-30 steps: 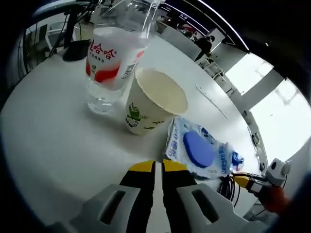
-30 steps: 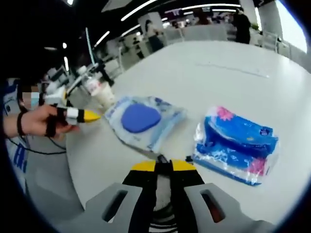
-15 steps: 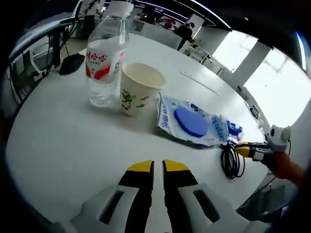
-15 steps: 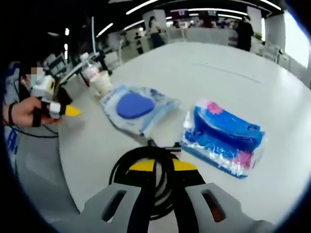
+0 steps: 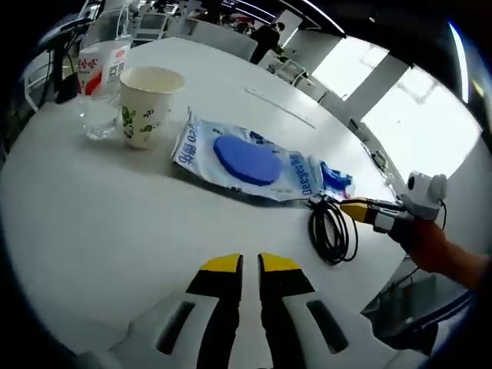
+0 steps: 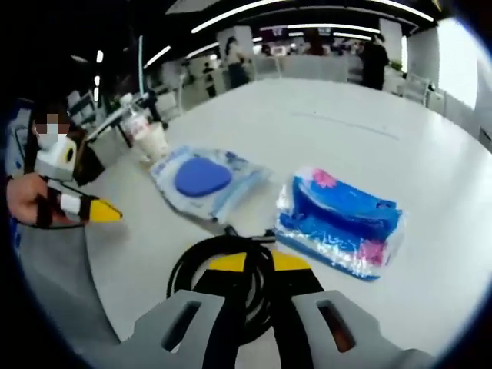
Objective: Arrange the tabletop items into an orderly group along one side of the table until the central work area is clear of visible clutter.
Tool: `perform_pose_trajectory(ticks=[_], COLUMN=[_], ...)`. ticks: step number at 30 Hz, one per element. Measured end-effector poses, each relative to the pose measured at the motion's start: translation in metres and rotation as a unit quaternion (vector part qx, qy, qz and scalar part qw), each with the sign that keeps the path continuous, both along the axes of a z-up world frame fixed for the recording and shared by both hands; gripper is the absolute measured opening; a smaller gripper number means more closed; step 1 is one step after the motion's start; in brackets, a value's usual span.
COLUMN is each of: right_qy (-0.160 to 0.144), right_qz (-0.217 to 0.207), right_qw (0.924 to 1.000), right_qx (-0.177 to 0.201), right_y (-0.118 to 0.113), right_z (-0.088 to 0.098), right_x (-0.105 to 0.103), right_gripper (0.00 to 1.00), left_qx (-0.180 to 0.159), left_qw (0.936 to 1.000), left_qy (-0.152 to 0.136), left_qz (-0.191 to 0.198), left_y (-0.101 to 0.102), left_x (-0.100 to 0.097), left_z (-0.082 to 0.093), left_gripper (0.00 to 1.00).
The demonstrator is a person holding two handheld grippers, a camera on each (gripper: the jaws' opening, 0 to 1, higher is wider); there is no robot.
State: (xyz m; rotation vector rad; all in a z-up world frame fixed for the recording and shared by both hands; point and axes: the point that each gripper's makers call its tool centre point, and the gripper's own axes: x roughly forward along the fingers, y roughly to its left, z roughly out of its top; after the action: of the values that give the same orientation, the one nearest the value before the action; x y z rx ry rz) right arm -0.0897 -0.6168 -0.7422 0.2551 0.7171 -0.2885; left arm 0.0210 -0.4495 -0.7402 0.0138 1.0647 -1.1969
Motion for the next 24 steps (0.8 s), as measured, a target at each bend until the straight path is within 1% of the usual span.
perform_pose_trajectory(ticks=[2, 4, 7, 9, 11, 13, 14, 15, 17, 18, 24], right_qy=[-0.001, 0.003, 0.014, 0.029, 0.028, 0.030, 0.040, 0.047, 0.039, 0.036, 0.038], right_qz=[-0.004, -0.006, 0.001, 0.010, 0.017, 0.034, 0.054, 0.062, 0.059, 0.058, 0.072], right_qw=[1.0000, 1.0000, 0.9999, 0.9995, 0.9995, 0.9990, 0.9977, 0.9968, 0.9974, 0.9977, 0.9967], right_qx=[0.002, -0.001, 0.008, 0.004, 0.004, -0.001, -0.013, -0.016, -0.010, -0.001, 0.000], right_y=[-0.001, -0.004, -0.001, 0.002, 0.005, 0.011, 0.015, 0.017, 0.020, 0.022, 0.033], right_z=[0.000, -0.003, -0.012, -0.018, -0.020, -0.021, -0.023, -0.026, -0.027, -0.027, -0.027], right_x=[0.000, 0.000, 0.000, -0.003, -0.004, -0.005, -0.008, -0.010, -0.011, -0.013, -0.019], right_gripper=[0.10, 0.12, 0.15, 0.13, 0.10, 0.09, 0.08, 0.08, 0.09, 0.09, 0.09], left_qx=[-0.002, -0.002, -0.004, -0.004, -0.005, -0.005, -0.003, -0.002, 0.002, 0.004, 0.004], left_qw=[1.0000, 0.9999, 0.9998, 0.9998, 0.9997, 0.9997, 0.9997, 0.9996, 0.9996, 0.9996, 0.9996], left_qy=[0.003, 0.005, 0.011, 0.013, 0.016, 0.018, 0.020, 0.021, 0.021, 0.021, 0.024], left_qz=[-0.005, -0.011, -0.015, -0.016, -0.015, -0.016, -0.017, -0.017, -0.018, -0.019, -0.017], left_y=[-0.003, -0.005, -0.009, -0.010, -0.010, -0.009, -0.008, -0.007, -0.005, -0.004, -0.004], left_x=[-0.004, -0.009, -0.014, -0.016, -0.018, -0.019, -0.020, -0.021, -0.022, -0.022, -0.024], left_z=[0.000, -0.001, 0.000, 0.000, 0.000, 0.000, -0.001, -0.002, -0.004, -0.005, -0.004], left_gripper=[0.05, 0.05, 0.05, 0.05, 0.05, 0.05, 0.05, 0.05, 0.04, 0.04, 0.04])
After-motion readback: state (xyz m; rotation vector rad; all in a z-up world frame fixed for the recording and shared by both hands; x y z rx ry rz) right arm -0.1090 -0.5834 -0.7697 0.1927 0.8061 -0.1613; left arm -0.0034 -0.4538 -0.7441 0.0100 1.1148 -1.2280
